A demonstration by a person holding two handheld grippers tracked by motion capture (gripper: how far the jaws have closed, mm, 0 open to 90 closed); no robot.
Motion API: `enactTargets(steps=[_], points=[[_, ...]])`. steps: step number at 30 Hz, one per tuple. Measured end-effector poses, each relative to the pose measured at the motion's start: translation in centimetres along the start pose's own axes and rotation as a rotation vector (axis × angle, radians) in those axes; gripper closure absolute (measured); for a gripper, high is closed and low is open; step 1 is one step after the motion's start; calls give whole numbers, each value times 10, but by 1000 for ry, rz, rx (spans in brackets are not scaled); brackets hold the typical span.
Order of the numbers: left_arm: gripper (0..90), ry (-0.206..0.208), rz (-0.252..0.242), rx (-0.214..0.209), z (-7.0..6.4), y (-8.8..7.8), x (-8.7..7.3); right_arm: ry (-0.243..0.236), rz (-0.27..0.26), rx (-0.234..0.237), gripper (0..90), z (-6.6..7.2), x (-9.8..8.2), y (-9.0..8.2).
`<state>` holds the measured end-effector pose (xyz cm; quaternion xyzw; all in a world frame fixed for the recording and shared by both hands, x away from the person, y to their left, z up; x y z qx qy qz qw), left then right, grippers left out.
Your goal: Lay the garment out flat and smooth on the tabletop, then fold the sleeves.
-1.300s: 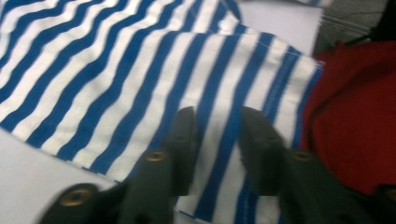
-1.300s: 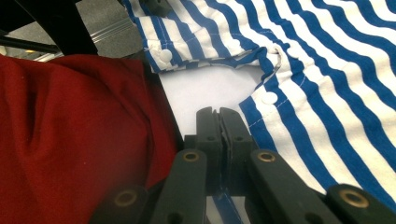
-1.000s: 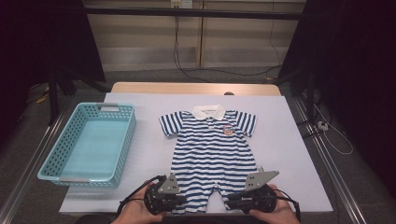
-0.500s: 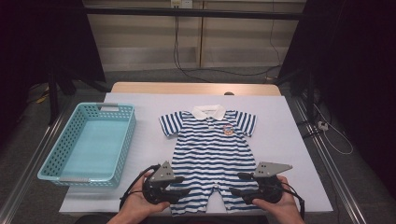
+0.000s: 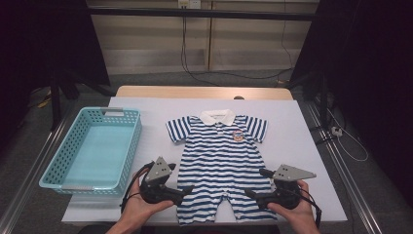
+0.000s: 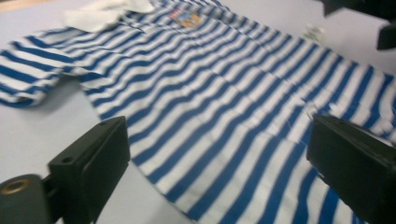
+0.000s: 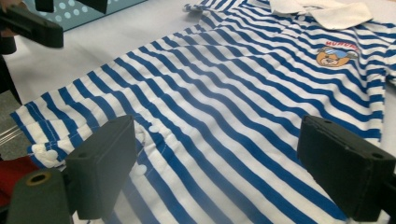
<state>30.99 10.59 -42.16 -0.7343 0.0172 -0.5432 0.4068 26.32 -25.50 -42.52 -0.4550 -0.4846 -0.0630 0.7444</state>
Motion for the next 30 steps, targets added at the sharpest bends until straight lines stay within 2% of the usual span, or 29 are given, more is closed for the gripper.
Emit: enactTargets(steps=[1, 3, 4, 8, 9, 11, 13, 14, 16, 17, 20, 24, 27, 30], points=[[46, 0, -9, -10, 1, -2, 0, 3, -5, -7, 100, -1, 0, -1], [46, 2, -30, -2, 3, -5, 1, 10, -12, -11, 82, -3, -1, -2], [46, 18, -34, -3, 4, -6, 1, 17, -18, -18, 72, -3, -2, -3], [47, -1, -53, -5, 7, -7, 1, 31, -45, -31, 39, -7, -2, -7], [48, 11, -41, -3, 10, -8, 1, 45, -64, -36, 38, -10, -2, -9], [53, -12, -67, 2, 13, -9, 2, 61, -85, -50, 39, -13, -1, -11], [53, -18, -90, 33, 18, -9, 2, 78, -102, -69, 39, -17, 0, -12], [53, -19, -79, 47, 22, -10, 2, 76, -110, -78, 42, -18, 1, -12], [58, -66, -105, 50, 26, -8, 3, 63, -114, -91, 37, -22, 0, -13], [81, -56, -93, 53, 29, -8, 3, 76, -124, -99, 36, -22, 0, -13], [104, -98, -108, 55, 32, -7, 4, 69, -156, -141, 35, -25, -1, -13], [103, -99, -131, 94, 33, -6, 10, 44, -184, -133, 36, -23, -3, -12], [94, -111, -128, 67, 35, -1, 17, 60, -213, -138, 32, -21, -6, -15], [92, -96, -139, 85, 38, 2, 28, 63, -225, -148, 31, -23, -7, -17]])
Point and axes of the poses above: each handheld gripper's, and its own axes: y roughly forward along the jaws, x roughly out of its top, z roughly to its left, the point moved 1 cm from there along y, roughly forward along the jaws, and after that the axes turned 7 degrees about z, right-handed, at the moved point
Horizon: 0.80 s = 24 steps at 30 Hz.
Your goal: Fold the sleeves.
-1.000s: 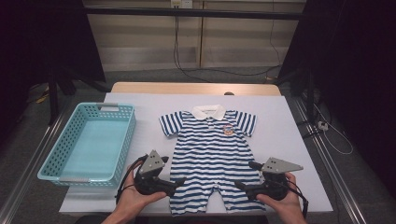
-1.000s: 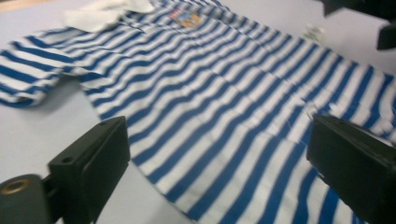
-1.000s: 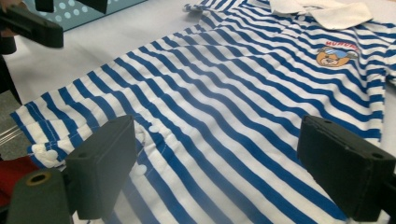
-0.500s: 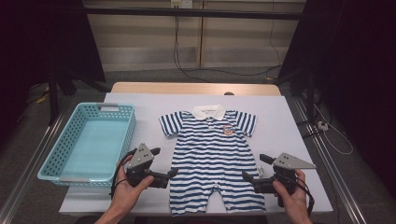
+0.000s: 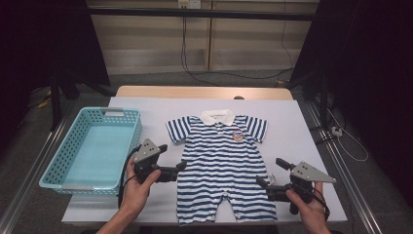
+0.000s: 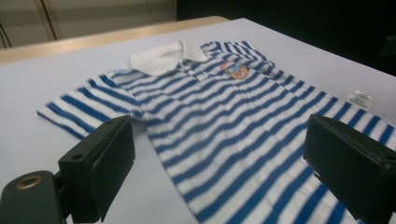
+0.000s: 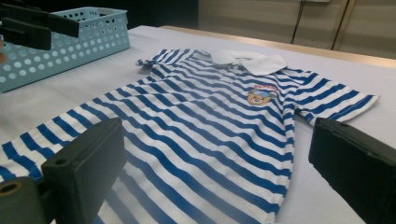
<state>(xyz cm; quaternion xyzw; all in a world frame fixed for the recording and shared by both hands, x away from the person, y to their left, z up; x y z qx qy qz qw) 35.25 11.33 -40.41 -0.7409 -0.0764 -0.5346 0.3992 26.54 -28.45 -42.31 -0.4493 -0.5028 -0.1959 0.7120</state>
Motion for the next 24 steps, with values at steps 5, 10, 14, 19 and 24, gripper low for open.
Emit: enactTargets(steps=[5, 10, 14, 19, 24], points=[[85, -17, -17, 16, 11, 9, 13, -8, -16, -15, 29, -2, 1, -5], [78, -22, -13, 19, 21, 21, 21, -24, 10, -24, 29, -4, -6, -9], [75, -3, -26, 37, 25, 29, 28, -10, -12, -32, 24, -6, -9, -11], [69, -4, -28, 53, 33, 41, 38, -17, -34, -24, 20, -4, -8, -11], [69, -33, -1, 64, 46, 55, 44, -26, -28, -11, 20, -3, -8, -9]])
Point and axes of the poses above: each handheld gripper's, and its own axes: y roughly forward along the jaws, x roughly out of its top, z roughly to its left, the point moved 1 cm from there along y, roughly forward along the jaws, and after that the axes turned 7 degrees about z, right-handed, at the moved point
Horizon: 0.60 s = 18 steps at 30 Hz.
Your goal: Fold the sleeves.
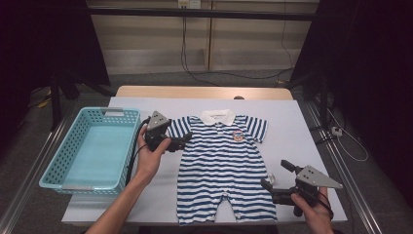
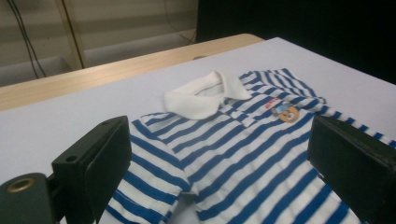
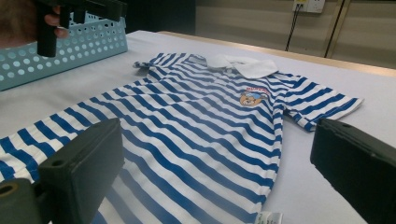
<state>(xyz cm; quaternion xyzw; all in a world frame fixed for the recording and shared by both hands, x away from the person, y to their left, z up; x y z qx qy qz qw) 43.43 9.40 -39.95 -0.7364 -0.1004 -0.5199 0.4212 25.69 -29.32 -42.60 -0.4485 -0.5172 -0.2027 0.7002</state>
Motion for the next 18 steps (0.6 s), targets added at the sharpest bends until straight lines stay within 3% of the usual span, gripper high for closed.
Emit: enactTargets(steps=[6, 7, 9, 11, 12, 14, 15, 16, 18], points=[[69, -14, 42, 23, 17, 15, 8, 3, 3, -10, 14, -1, 0, 0], [70, 26, 84, 28, 22, 16, 9, 9, 1, -15, 11, -1, 0, 0], [69, 7, 81, 34, 27, 22, 9, 16, 2, -13, 8, -2, 0, 1], [69, -25, 45, 31, 29, 29, 10, 7, 1, -13, 8, -2, 0, 0], [70, 7, 84, 48, 34, 30, 10, 12, -1, -5, 8, -1, 0, 1], [69, 13, 106, 60, 38, 37, 12, 7, 3, -4, 8, -1, 0, 1], [70, -7, 90, 62, 39, 42, 14, 8, 5, -2, 8, -1, 0, 1], [69, 15, 109, 69, 42, 43, 15, 8, 6, -1, 8, -1, 0, 2], [69, 8, 109, 73, 50, 46, 15, 7, 6, 2, 7, 0, 0, 1]])
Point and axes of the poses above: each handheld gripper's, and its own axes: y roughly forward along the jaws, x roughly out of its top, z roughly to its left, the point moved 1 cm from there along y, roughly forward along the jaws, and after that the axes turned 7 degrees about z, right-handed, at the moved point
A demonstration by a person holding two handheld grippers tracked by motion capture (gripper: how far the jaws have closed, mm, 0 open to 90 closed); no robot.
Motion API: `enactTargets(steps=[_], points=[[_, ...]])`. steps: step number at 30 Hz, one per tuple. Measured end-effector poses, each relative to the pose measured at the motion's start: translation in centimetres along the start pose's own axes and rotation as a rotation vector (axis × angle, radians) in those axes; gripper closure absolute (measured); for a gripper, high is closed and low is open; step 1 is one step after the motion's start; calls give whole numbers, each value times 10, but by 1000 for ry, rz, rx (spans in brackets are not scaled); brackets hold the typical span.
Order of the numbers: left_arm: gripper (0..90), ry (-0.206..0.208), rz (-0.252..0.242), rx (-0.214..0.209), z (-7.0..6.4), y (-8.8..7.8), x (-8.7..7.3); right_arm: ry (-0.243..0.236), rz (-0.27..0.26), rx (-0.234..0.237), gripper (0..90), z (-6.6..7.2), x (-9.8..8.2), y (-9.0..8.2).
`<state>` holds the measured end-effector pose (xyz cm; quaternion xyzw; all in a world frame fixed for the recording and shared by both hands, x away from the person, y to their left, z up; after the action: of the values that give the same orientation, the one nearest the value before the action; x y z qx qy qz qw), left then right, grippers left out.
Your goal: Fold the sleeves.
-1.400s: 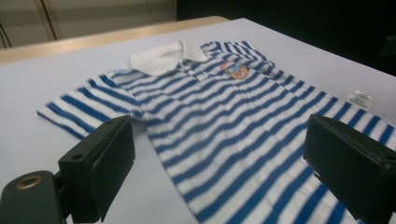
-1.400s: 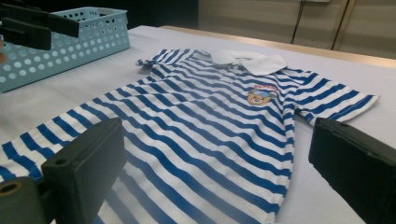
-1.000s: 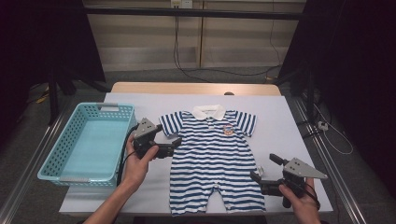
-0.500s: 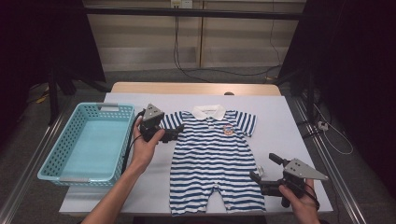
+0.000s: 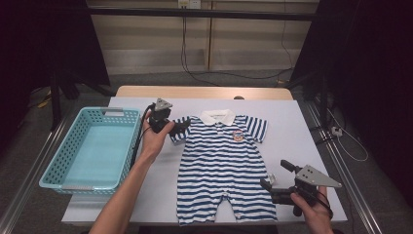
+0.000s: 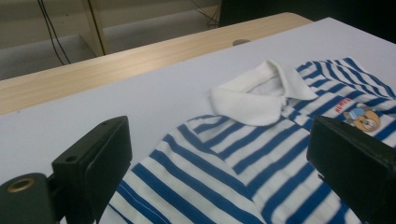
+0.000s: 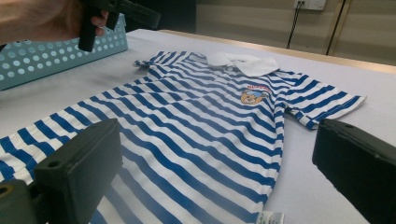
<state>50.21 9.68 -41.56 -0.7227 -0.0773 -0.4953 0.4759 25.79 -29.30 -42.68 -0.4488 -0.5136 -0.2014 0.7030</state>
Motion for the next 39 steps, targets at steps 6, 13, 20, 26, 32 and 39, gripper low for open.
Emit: enactTargets(steps=[6, 13, 20, 26, 32, 39], points=[[69, -3, 39, 23, 9, 14, -7, 0, 7, 4, 3, 0, -1, 0], [101, -32, 76, 42, 21, 27, -16, -7, 13, 8, 3, 0, -1, 0], [121, -71, 133, 62, 31, 37, -22, -2, 17, 7, 0, 1, -2, -1], [209, -158, 158, 93, 38, 39, -26, -4, 35, 9, 0, 1, -4, 0], [386, -175, 190, 100, 43, 36, -28, -14, 41, 22, 0, 2, -4, 0], [538, -118, 227, 134, 44, 37, -30, -20, 53, 28, 0, 4, -5, 2]])
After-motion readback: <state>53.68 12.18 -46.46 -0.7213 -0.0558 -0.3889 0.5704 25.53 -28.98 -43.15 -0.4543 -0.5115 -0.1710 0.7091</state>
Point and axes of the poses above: each handheld gripper's, and its own axes: y roughly forward along the jaws, x roughly out of its top, z roughly to its left, the point moved 1 cm from there along y, roughly forward along the jaws, and after that the axes turned 7 degrees about z, right-handed, at the moved point
